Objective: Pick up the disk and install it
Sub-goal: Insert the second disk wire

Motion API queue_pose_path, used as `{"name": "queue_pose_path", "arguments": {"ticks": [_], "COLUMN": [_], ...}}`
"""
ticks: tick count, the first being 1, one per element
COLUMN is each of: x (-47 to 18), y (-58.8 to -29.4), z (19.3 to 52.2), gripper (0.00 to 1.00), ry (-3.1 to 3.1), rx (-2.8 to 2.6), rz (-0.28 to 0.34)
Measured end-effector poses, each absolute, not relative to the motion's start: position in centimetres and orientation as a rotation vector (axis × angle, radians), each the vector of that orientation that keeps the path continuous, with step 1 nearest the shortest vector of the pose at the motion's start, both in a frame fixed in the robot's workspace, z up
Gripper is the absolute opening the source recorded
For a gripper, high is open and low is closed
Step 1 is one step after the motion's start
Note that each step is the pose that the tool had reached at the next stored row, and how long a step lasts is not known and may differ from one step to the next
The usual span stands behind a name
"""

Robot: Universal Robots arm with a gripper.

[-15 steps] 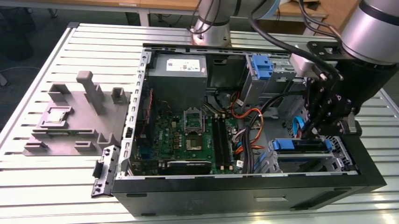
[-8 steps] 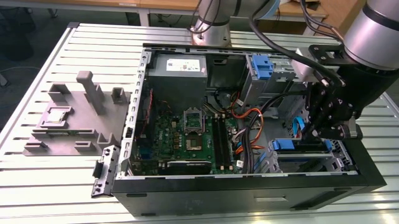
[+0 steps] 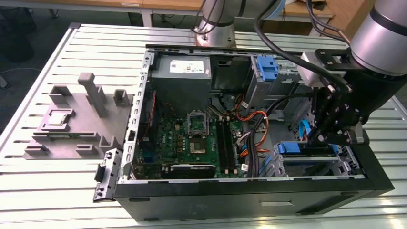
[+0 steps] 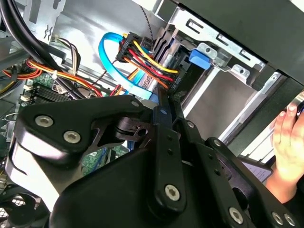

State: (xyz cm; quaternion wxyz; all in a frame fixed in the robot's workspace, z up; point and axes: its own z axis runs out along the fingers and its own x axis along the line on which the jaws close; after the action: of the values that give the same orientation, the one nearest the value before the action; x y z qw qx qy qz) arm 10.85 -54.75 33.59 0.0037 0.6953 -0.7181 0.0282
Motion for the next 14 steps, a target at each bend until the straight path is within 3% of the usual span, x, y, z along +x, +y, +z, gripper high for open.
{"name": "queue_pose_path", "arguments": {"ticks": [14], "x": [10.87], "y": [-54.99], "z": [33.07], "gripper": [0.16], "ry": [-2.253], "rx": [2.181], "rz": [0.084]}}
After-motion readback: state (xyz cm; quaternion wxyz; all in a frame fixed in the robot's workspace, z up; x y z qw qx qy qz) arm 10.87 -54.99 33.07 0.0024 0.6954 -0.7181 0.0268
